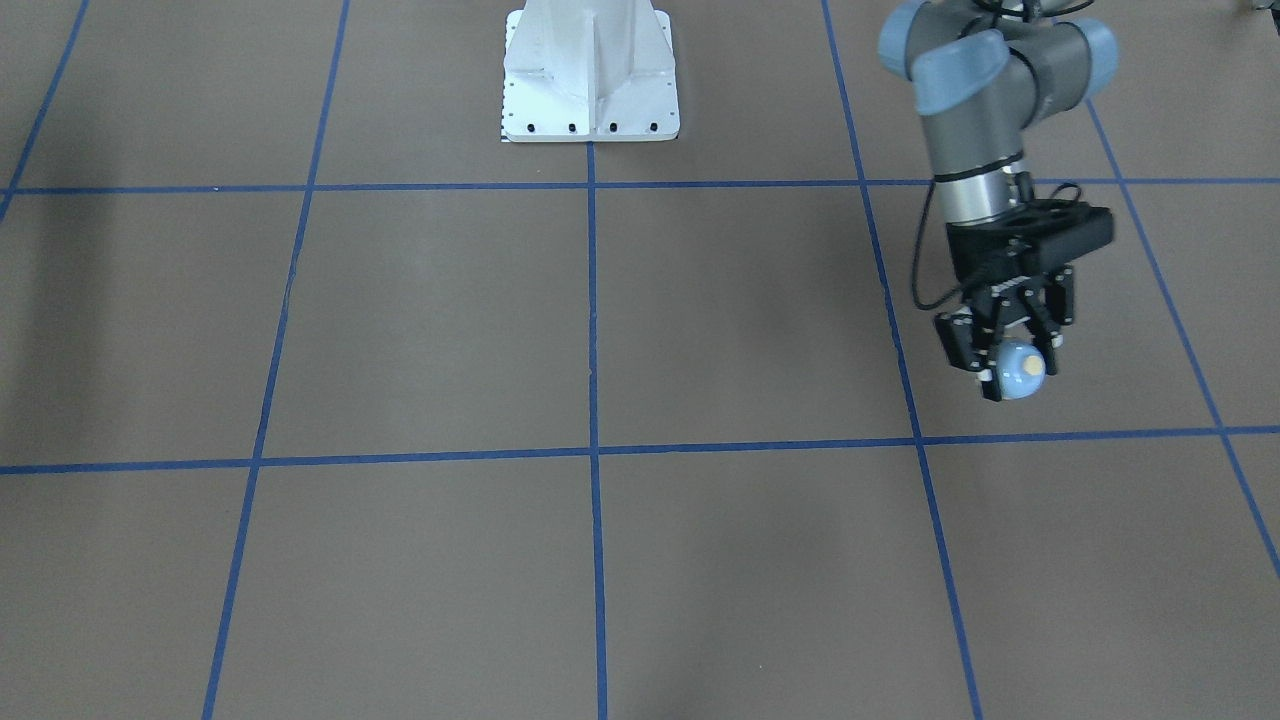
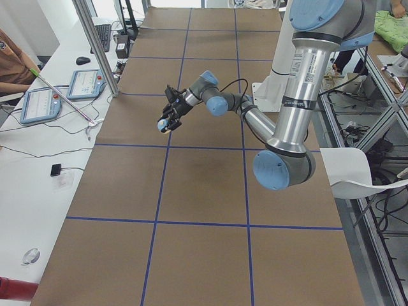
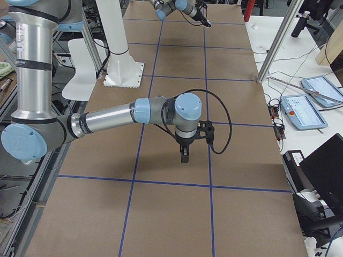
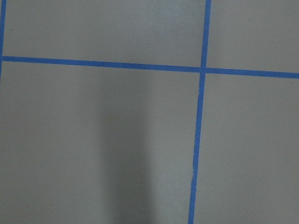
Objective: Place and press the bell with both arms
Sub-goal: 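Carry the bell with the left gripper to the table centre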
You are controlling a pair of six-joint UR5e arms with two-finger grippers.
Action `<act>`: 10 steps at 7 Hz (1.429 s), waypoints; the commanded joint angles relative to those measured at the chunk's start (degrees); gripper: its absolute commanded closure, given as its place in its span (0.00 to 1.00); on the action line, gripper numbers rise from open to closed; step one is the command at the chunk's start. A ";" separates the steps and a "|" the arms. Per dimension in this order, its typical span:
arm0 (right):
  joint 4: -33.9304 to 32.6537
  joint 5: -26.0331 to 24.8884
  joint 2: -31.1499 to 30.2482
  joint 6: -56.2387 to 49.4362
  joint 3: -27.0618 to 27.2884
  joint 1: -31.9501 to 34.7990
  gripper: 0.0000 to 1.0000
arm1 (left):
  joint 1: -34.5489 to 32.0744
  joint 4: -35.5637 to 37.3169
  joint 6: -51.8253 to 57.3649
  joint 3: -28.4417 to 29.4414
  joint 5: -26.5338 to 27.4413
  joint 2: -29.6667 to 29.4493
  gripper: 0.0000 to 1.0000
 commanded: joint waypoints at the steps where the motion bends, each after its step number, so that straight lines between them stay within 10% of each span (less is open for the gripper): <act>1: -0.09 0.00 2.06 -0.03 -1.22 -0.26 0.00 | 5.66 -11.76 6.11 3.46 2.61 -4.66 1.00; 3: 0.00 0.09 3.56 0.06 -2.54 -0.44 0.00 | 6.89 -24.70 11.04 20.45 4.10 -14.53 1.00; 10: -0.09 1.06 4.27 0.06 -3.51 -0.61 0.00 | 13.04 -32.66 18.27 41.27 4.11 -30.14 1.00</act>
